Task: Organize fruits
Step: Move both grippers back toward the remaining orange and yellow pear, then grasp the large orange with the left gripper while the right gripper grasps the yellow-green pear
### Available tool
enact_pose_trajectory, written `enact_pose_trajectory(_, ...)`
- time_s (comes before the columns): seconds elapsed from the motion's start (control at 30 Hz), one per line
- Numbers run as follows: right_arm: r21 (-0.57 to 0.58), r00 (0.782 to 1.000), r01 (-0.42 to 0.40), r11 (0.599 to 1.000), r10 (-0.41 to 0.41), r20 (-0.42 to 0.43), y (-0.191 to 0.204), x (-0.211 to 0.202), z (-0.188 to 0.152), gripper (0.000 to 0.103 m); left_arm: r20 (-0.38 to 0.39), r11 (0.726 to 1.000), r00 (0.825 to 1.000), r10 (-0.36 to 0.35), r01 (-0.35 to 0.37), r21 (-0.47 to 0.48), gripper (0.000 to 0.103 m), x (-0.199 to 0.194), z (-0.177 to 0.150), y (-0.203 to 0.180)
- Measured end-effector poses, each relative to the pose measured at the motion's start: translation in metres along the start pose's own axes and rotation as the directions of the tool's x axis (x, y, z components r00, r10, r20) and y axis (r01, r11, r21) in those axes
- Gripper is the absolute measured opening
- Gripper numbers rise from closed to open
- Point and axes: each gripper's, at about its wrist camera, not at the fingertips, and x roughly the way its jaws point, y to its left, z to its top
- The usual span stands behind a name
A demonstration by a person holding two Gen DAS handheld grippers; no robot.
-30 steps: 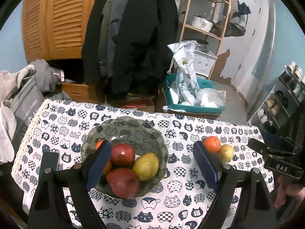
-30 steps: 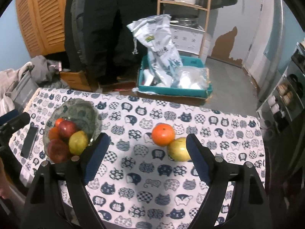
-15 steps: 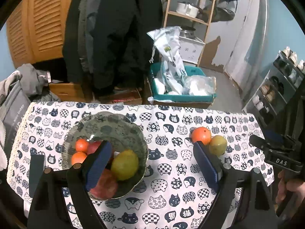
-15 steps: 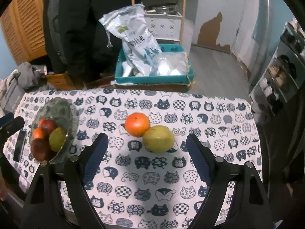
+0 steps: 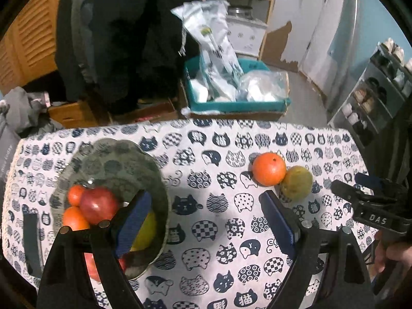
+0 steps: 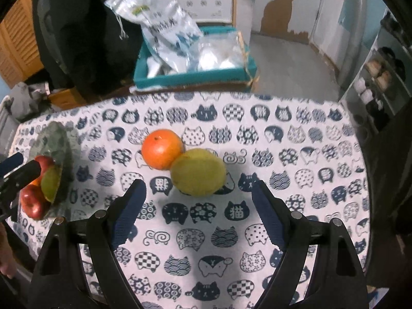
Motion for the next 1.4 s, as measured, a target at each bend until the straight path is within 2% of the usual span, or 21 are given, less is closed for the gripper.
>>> enact_pose_trajectory(0.27, 0.05, 0.996, -0.04, 0.998, 0.044, -0.082, -0.011, 0.054, -0.004, 0.083, -0.073, 1.0, 0.997, 0.011, -0.01, 0.014, 0.089, 0.046, -0.002, -0.01)
enact_pose_trajectory(0.47, 0.055, 0.99, -0.077, 0.996, 0.083, -0.115, -0.011, 0.079, -0.002, 0.083, -0.116, 1.0, 0.993, 0.025, -0.023, 0.013, 0.089, 0.074, -0.001, -0.011)
enact_pose_trajectory(0.8, 0.031, 0.985, -0.076, 0.997, 0.08, -0.153, -0.01, 0.111, 0.001, 0.083, -0.146, 1.0, 0.989, 0.019, -0.017, 0.021, 0.089, 0.099, 0.002, -0.018)
enact_pose_trajectory(1.0, 0.017, 0.984, -0.09, 0.996, 0.092, -0.156, -0.009, 0.124, 0.002, 0.083, -0.157, 1.0, 0.988, -0.004, 0.006, 0.014, 0.089, 0.11, 0.008, -0.025)
enact_pose_trajectory(1.2, 0.006, 0.985, -0.119, 0.993, 0.119, -0.125, -0.012, 0.124, 0.0, 0.082, -0.161, 0.999, 0.986, -0.04, 0.044, 0.024, 0.089, 0.118, 0.016, -0.039)
enact_pose_trajectory(1.4, 0.013, 0.996, -0.041, 0.999, 0.042, -0.082, -0.031, 0.115, -0.006, 0.082, -0.152, 0.995, 0.986, -0.071, 0.08, 0.057, 0.089, 0.124, 0.023, -0.06)
